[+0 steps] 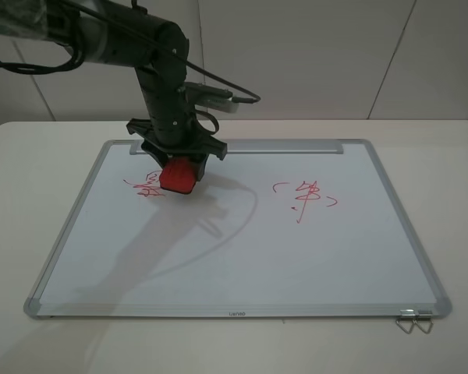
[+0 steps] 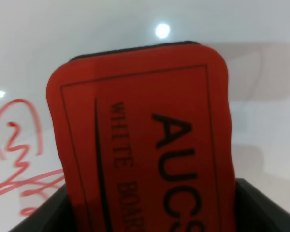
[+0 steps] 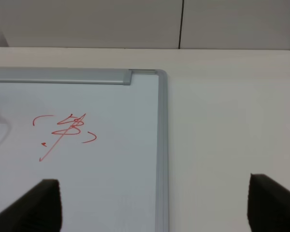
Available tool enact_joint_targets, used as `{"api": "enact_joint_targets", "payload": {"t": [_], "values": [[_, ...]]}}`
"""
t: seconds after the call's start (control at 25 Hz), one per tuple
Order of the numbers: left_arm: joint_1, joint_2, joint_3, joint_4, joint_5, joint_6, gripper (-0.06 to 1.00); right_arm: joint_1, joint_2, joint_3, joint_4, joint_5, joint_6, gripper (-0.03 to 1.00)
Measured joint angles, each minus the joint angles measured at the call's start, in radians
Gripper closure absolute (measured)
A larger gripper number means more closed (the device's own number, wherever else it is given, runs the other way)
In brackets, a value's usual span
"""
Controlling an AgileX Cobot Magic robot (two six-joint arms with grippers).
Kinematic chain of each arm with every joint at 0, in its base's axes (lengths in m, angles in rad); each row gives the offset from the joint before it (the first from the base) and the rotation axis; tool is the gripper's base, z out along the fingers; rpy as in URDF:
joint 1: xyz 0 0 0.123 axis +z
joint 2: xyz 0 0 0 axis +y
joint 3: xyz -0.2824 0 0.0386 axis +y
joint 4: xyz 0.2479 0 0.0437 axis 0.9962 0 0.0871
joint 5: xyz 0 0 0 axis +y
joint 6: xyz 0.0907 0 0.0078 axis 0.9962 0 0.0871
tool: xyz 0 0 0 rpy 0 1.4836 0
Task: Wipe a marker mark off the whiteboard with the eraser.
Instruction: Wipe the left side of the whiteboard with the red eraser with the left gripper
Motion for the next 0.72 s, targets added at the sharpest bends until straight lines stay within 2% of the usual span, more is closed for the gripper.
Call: {"api": "enact_joint_targets", "payload": {"t": [0.24, 0.44, 0.72], "values": [[0.12, -0.07, 0.113, -0.003, 0.016, 0.062, 0.35, 0.0, 0.0, 0.0, 0.0, 0.0, 0.0, 0.27], [0.22, -0.103, 0.209, -0.002, -0.014, 0.126, 0.35, 0.0, 0.0, 0.0, 0.0, 0.0, 0.0, 0.27], [0.278, -0.104, 0.238, -0.018, -0.105, 0.164, 0.35, 0.0, 0.0, 0.0, 0.0, 0.0, 0.0, 0.27]]}}
